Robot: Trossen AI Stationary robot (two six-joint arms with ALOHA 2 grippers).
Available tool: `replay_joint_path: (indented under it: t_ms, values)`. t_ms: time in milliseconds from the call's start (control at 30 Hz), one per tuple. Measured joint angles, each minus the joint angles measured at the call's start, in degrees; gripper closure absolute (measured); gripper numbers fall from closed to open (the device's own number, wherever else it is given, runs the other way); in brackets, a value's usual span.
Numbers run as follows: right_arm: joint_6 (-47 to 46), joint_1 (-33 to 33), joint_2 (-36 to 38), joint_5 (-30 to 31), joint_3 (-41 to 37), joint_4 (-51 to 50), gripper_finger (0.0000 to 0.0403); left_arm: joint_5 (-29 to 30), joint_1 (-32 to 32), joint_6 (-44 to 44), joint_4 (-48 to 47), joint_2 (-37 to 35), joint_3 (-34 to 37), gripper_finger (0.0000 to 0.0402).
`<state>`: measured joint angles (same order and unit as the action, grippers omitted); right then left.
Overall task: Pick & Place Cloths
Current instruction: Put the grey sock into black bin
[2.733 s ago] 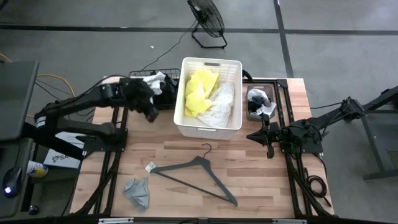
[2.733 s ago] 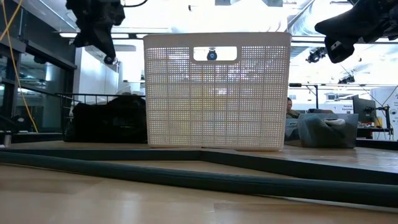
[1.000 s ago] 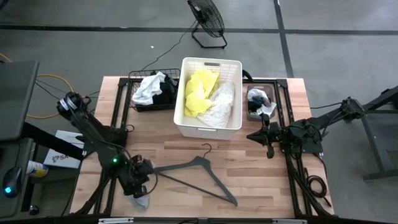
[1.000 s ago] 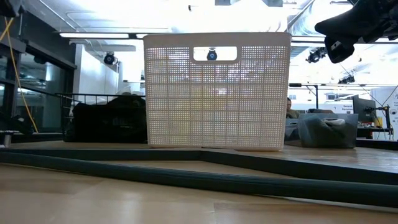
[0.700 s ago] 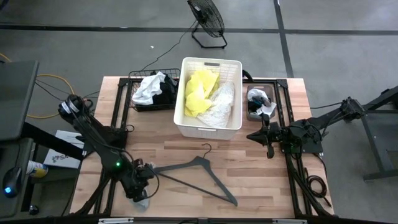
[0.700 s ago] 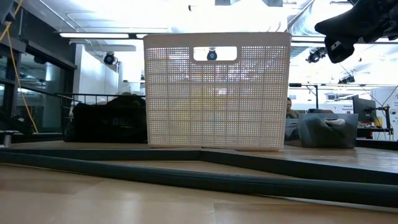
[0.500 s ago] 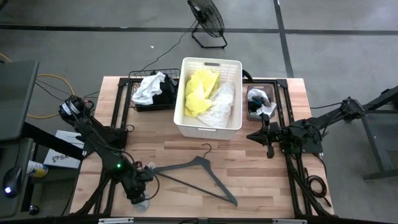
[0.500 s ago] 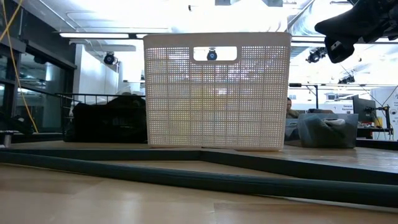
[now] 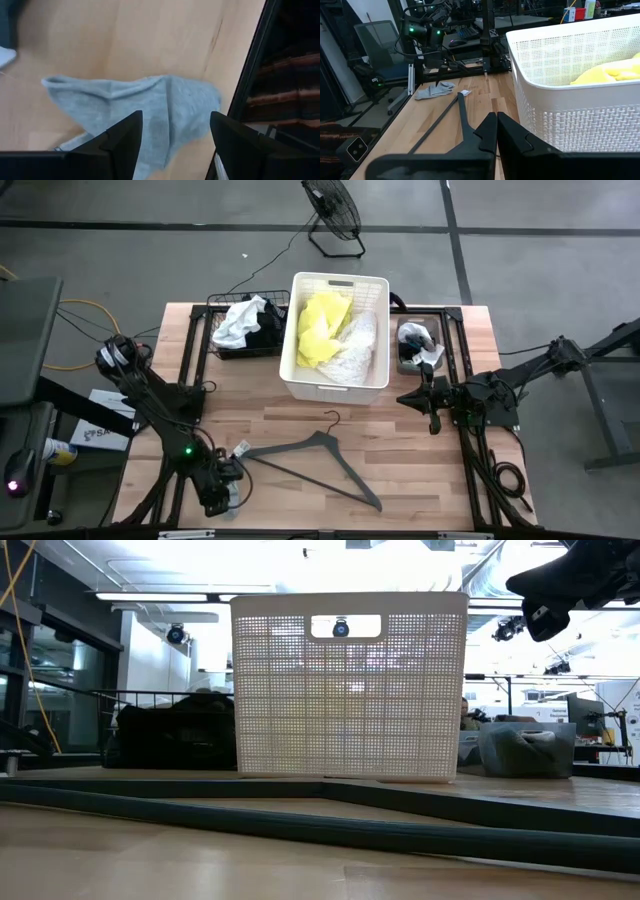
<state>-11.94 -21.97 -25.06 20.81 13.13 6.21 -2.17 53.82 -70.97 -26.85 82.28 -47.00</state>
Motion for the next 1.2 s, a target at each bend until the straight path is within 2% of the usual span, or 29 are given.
replay_joint_path:
  t_ms: [500, 800, 900, 1033, 1200]
  values:
    - [0.00, 0.01, -0.02, 0.01, 0.00, -0.01, 0.0401, -6.54, 1.31, 4.95, -0.93, 9.43, -0.35, 0.0172]
    - [0.02, -0.01, -0.02, -0.01, 0.00, -0.01, 0.0401, -6.07, 1.35, 7.81, -5.36, 12.75, -0.52, 0.0172]
    - [0.01, 0.01, 0.00, 0.01, 0.00, -0.01, 0.0401, -3.16, 1.42, 9.76, -6.64, 12.92, -0.52, 0.0176]
    - [0.00, 0.01, -0.02, -0.01, -0.02, -0.01, 0.0400, -0.07, 1.42, 11.42, -7.89, 12.98, -0.39, 0.0208]
    - [0.02, -0.01, -0.01, -0.01, 0.00, -0.02, 0.0400, 1.18, 1.42, 12.69, -9.25, 13.00, -0.33, 0.0285]
